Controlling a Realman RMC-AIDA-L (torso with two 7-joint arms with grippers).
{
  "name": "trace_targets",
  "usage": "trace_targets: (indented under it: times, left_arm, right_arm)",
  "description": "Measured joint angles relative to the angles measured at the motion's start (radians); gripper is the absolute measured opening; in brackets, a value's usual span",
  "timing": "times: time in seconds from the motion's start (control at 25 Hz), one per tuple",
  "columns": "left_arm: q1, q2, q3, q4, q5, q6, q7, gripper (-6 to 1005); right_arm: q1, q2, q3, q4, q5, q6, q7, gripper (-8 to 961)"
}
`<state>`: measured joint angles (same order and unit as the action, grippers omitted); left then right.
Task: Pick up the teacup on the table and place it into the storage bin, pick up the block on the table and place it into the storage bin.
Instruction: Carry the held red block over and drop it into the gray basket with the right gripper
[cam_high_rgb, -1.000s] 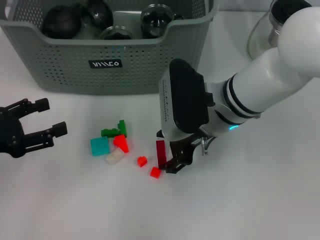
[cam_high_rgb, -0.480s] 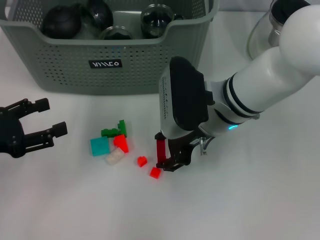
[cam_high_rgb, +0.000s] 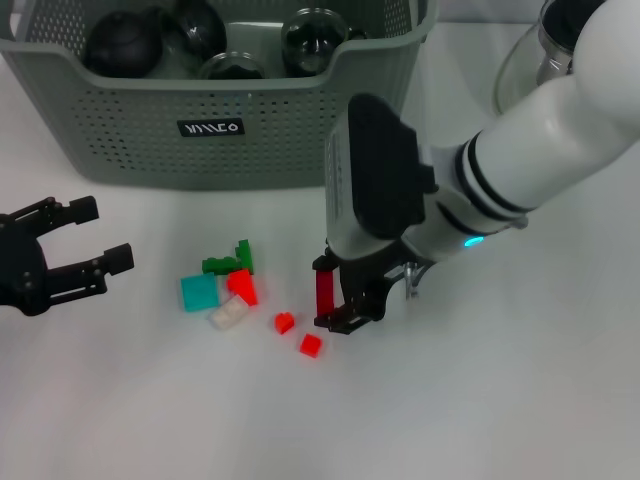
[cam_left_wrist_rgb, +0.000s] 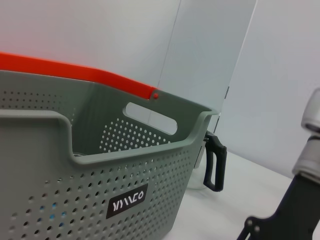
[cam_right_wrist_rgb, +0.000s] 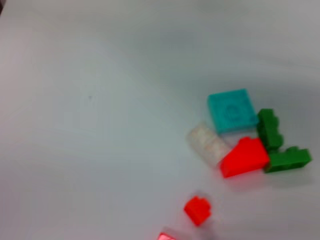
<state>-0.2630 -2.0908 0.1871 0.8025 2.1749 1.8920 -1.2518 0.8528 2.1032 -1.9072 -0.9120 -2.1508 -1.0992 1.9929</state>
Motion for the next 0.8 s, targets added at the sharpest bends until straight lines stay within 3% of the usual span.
trace_targets:
  times: [0.56,0.8]
  left_arm:
    - [0.029,0.0,-0.044,0.009,0.002,0.01,0.006,861]
    - [0.023,0.002,-0.052,0.016,0.0,0.012,0.003,861]
  right_arm:
    - [-0.025,-0.002,0.449,-0.27,0.031,-0.414,0.041,676]
    - [0.083,-0.006,0.741,-0.318,0.129,-0.488,0.172,675]
